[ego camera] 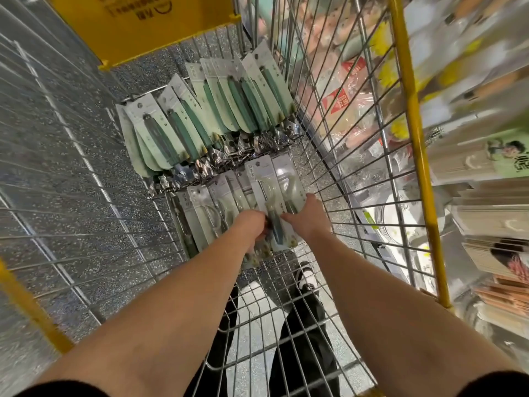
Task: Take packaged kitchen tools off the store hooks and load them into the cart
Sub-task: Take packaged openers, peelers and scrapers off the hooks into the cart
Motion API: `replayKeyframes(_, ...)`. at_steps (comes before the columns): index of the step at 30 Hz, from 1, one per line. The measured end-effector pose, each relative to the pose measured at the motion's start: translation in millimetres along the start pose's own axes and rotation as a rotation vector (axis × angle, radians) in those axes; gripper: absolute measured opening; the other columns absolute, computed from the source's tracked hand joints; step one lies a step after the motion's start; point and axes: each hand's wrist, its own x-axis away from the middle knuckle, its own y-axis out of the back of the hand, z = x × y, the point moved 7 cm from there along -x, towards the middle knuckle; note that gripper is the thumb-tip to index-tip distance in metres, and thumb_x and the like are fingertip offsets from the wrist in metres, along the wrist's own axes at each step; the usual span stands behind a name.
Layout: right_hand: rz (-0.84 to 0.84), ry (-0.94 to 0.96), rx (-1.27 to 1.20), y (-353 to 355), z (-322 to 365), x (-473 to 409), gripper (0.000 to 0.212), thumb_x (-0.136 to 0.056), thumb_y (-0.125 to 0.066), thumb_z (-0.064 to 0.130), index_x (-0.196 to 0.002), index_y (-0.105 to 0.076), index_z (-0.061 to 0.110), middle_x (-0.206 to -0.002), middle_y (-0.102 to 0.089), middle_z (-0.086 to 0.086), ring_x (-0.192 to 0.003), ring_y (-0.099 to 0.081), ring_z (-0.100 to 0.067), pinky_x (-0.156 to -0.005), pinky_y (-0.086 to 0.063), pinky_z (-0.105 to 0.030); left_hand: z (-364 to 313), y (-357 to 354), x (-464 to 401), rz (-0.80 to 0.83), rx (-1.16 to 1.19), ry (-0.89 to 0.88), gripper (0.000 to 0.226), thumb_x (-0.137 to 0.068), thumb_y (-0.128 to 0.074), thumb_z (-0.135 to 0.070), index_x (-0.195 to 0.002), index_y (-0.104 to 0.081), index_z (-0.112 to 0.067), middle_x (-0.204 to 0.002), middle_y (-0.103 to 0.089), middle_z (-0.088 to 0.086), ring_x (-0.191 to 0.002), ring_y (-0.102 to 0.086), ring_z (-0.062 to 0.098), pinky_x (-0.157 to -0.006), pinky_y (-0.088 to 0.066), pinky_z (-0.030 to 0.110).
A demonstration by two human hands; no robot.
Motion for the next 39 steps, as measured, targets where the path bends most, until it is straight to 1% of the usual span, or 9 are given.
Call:
replayKeyframes(6, -0.025, -0.048, 0.021, -5.8, -3.5, 4.2, 0.089, -0.079, -0.079, 0.046, -0.147, -0.032, 0.015, -0.143, -0.043, -0.013, -0.13, -0.047, -0.035, -0.109, -0.04, -0.055, 4.7, 3.4, -6.9, -0.085, -0.094, -0.024, 0.016, -0.102, -0.048, -0.011, -0.105, -0.062, -0.002, -0.106, -0.069, 0.014, -0.098, -0.071, 0.028, -0.085, -0.061, 0.043)
replayKeyframes(11, 0.094, -0.048, -0.198, -10.2, -5.7, 12.8, 0.062, -0.08, -0.082, 0.031, -0.126, -0.043, 0.015, -0.099, -0.058, 0.002, -0.087, -0.062, -0.019, -0.069, -0.053, -0.032, 3.8, 13.6, -3.0, -0.138, -0.093, -0.029, 0.023, -0.103, -0.047, -0.014, -0.116, -0.062, -0.001, -0.103, -0.069, 0.012, -0.092, -0.071, 0.027, -0.083, -0.061, 0.047)
replayKeyframes(20, 0.162, 0.01, -0.322, 25.2, -0.2, 81.0, 0.056, -0.08, -0.081, 0.038, -0.116, -0.047, 0.012, -0.099, -0.063, -0.004, -0.08, -0.066, -0.02, -0.064, -0.06, -0.035, 0.4, 23.9, 103.0, -0.031, 0.133, -0.062, 0.029, -0.099, -0.059, -0.035, -0.103, -0.066, -0.007, -0.096, -0.066, 0.011, -0.086, -0.064, 0.025, -0.082, -0.055, 0.042)
replayKeyframes(23, 0.207, 0.127, -0.401, 50.6, 14.5, 121.3, 0.054, -0.08, -0.08, 0.038, -0.119, -0.055, 0.013, -0.102, -0.068, -0.006, -0.079, -0.07, -0.02, -0.05, -0.056, -0.025, -3.6, 23.8, 161.4, 0.103, 0.406, -0.107, 0.03, -0.095, -0.059, -0.033, -0.11, -0.064, -0.007, -0.108, -0.065, 0.017, -0.097, -0.066, 0.03, -0.076, -0.055, 0.043)
replayKeyframes(27, 0.206, 0.325, -0.372, 103.7, 27.9, 179.6, 0.023, -0.083, -0.078, 0.033, -0.092, -0.062, 0.02, -0.083, -0.071, 0.002, -0.07, -0.067, -0.016, -0.064, -0.057, -0.03, -12.7, 9.9, 241.7, 0.24, 0.626, -0.231, 0.029, -0.104, -0.044, -0.027, -0.119, -0.06, -0.008, -0.102, -0.072, 0.018, -0.099, -0.07, 0.033, -0.084, -0.054, 0.053)
replayKeyframes(31, 0.162, 0.411, -0.326, 154.5, 21.9, 226.0, 0.041, -0.081, -0.079, 0.045, -0.102, -0.062, 0.014, -0.083, -0.07, -0.006, -0.065, -0.066, -0.022, -0.055, -0.055, -0.031, -12.7, -13.2, 307.2, 0.24, 0.69, -0.368, 0.033, -0.104, -0.046, -0.037, -0.115, -0.067, -0.015, -0.079, -0.077, 0.01, -0.07, -0.075, 0.025, -0.072, -0.054, 0.045)
replayKeyframes(33, 0.148, 0.467, -0.348, 175.1, 14.6, 252.3, 0.059, -0.07, -0.081, 0.056, -0.109, -0.06, 0.016, -0.099, -0.072, -0.01, -0.083, -0.071, -0.026, -0.072, -0.061, -0.042, -11.0, -30.2, 338.4, 0.277, 0.741, -0.428, 0.043, -0.098, -0.051, -0.047, -0.102, -0.076, -0.013, -0.084, -0.077, 0.013, -0.07, -0.075, 0.027, -0.07, -0.055, 0.044)
replayKeyframes(35, 0.095, 0.532, -0.308, 194.9, 6.2, 280.4, 0.086, -0.059, -0.077, 0.068, -0.124, -0.056, 0.015, -0.113, -0.07, -0.007, -0.098, -0.069, -0.027, -0.087, -0.058, -0.046, -6.5, -45.4, 366.8, 0.329, 0.768, -0.486, 0.056, -0.085, -0.059, -0.057, -0.114, -0.072, -0.011, -0.09, -0.076, 0.014, -0.072, -0.074, 0.03, -0.064, -0.058, 0.041)
replayKeyframes(39, 0.043, 0.693, -0.276, 229.4, -13.6, 345.3, 0.068, -0.069, -0.076, 0.061, -0.124, -0.058, 0.025, -0.109, -0.069, 0.01, -0.096, -0.068, -0.011, -0.093, -0.054, -0.038, 5.3, -67.8, 417.1, 0.36, 0.742, -0.572, 0.062, -0.077, -0.063, -0.048, -0.125, -0.064, -0.009, -0.107, -0.075, 0.015, -0.089, -0.074, 0.03, -0.076, -0.057, 0.044)
